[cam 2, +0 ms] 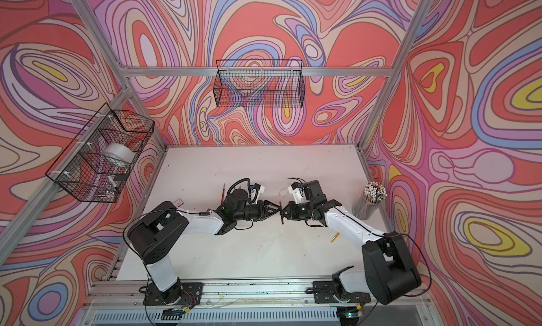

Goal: Remove protective caps from carving knives
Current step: Pick up the carving knife from the center of the board.

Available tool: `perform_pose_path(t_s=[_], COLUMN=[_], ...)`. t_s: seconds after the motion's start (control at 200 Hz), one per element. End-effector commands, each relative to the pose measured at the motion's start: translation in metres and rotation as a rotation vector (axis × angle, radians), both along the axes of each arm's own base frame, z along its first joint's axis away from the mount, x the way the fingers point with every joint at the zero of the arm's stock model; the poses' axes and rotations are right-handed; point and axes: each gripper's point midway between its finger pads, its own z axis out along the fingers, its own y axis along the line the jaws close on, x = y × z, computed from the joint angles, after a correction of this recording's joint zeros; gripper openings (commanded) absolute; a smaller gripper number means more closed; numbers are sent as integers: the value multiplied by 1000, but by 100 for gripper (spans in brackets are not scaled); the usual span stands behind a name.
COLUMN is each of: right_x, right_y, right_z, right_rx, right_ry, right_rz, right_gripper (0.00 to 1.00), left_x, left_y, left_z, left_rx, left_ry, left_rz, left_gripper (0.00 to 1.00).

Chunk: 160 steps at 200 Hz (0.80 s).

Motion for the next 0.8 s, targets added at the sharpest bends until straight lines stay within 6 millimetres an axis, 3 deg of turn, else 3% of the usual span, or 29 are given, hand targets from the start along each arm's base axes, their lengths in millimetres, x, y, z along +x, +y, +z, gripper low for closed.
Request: perform_pose_path(t_s=[0.0,0.255,0.506,0.796], right_x=[-6,-8,-11,-13], right_y=[2,7,9,9], right_z=[0,2,3,-1], right_rx=[7,23,34,25], right_ry=[-9,-6,-2,14], right_rz=[22,38,50,48], right_gripper=[6,5,5,7], left_x=[4,5,7,7], left_y=[-9,-10,-11,-12], left_z=[15,8,3,3], left_rx=[-55,-48,-47,-49], left_ry=[-32,-18,-11,-12], left_rz=[-13,-12,-9,-15], left_gripper=[40,27,27,8])
